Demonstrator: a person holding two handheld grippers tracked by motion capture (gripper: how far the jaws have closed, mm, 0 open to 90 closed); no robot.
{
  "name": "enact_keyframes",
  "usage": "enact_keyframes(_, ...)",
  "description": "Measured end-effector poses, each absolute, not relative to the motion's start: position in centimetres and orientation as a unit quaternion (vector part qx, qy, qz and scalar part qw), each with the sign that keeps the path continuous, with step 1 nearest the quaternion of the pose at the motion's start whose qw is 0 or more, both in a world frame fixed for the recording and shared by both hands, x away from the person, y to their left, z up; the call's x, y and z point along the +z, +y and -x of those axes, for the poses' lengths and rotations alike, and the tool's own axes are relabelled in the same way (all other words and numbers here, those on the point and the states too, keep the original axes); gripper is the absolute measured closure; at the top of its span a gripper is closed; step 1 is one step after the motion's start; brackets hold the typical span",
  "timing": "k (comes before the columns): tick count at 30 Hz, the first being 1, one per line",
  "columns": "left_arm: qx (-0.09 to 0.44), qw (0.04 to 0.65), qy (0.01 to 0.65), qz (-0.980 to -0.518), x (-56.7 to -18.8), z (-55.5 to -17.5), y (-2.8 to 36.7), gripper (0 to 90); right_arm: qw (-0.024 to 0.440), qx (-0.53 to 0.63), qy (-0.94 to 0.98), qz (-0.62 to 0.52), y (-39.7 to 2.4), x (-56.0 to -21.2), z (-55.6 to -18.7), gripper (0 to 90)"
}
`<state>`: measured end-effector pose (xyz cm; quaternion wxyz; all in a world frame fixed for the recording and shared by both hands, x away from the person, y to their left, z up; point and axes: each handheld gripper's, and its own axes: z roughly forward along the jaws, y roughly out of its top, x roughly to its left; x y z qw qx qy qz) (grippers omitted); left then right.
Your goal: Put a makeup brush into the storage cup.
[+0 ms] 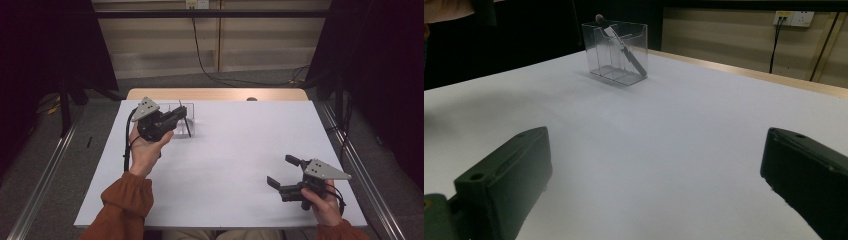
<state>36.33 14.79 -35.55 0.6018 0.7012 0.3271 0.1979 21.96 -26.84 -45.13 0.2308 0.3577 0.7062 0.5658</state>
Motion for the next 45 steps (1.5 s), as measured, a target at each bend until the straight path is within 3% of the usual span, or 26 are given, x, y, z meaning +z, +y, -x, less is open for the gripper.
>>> enact_keyframes(25, 0.225, 0.598, 0.344, -0.688, -34.4, -40.9, 14.0, 85.9, 0.225, 0.571, 0.704, -0.357, -26.8, -45.2, -21.9, 0.0)
enact_keyframes(45, 0.243, 0.574, 0.349, -0.699, -35.7, -42.9, 13.2, 85.9, 0.224, 0.572, 0.704, -0.357, -26.8, -45.2, -21.9, 0.0)
